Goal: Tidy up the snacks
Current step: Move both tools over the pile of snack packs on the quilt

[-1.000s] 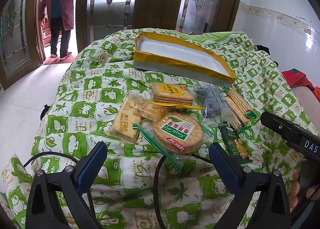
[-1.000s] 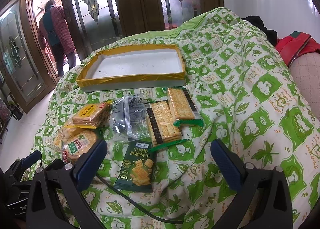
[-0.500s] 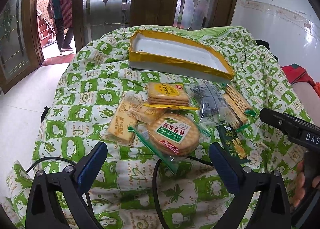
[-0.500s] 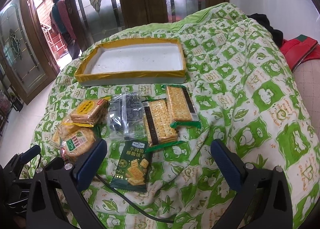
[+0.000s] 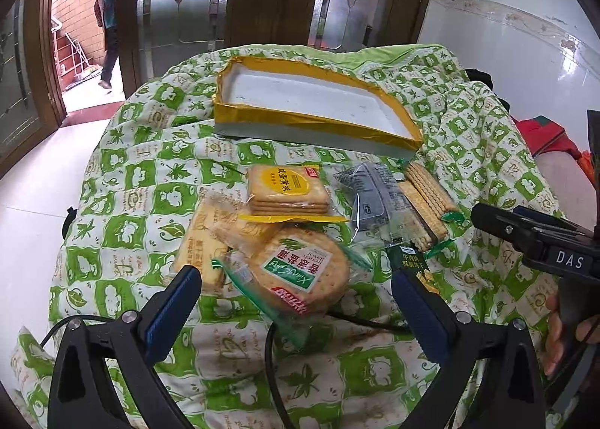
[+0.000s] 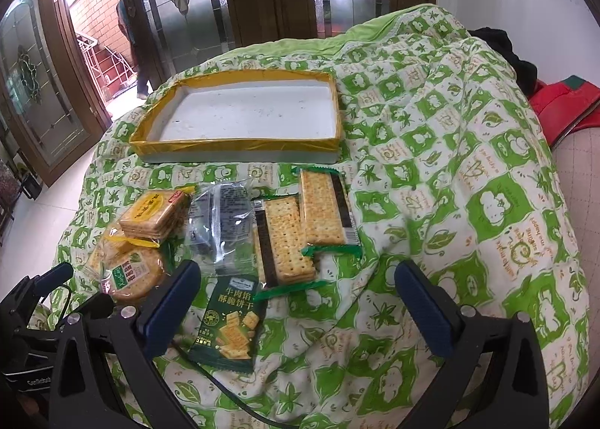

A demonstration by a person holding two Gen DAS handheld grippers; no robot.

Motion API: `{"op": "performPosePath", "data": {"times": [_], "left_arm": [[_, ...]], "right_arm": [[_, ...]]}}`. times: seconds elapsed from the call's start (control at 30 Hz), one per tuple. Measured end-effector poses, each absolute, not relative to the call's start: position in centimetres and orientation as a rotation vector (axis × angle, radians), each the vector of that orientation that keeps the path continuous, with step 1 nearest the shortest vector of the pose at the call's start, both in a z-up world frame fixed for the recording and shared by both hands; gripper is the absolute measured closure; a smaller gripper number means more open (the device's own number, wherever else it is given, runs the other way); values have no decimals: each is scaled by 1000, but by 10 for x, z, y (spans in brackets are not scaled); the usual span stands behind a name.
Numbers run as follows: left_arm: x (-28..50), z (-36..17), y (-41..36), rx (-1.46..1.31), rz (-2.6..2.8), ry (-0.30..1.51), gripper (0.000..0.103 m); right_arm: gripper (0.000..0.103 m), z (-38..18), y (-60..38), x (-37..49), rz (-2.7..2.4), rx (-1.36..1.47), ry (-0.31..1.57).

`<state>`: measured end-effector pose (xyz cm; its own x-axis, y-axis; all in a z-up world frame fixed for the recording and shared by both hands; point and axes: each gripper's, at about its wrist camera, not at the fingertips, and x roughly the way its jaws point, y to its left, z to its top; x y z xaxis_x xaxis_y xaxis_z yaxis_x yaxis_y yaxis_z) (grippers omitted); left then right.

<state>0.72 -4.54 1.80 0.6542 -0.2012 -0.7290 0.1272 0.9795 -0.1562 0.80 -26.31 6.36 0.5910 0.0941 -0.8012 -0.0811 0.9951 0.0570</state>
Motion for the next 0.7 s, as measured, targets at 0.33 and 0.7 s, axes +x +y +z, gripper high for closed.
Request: {"op": "performPosePath", "data": {"times": [0.33,0.7], "left_arm": [[11,19,-45,-87,-179,849,1],[13,16,-37,-74,-148,862,1]], "right_arm": [[0,59,-261,12,119,23,942],[0,58,-270,28,156,72,987]]}}
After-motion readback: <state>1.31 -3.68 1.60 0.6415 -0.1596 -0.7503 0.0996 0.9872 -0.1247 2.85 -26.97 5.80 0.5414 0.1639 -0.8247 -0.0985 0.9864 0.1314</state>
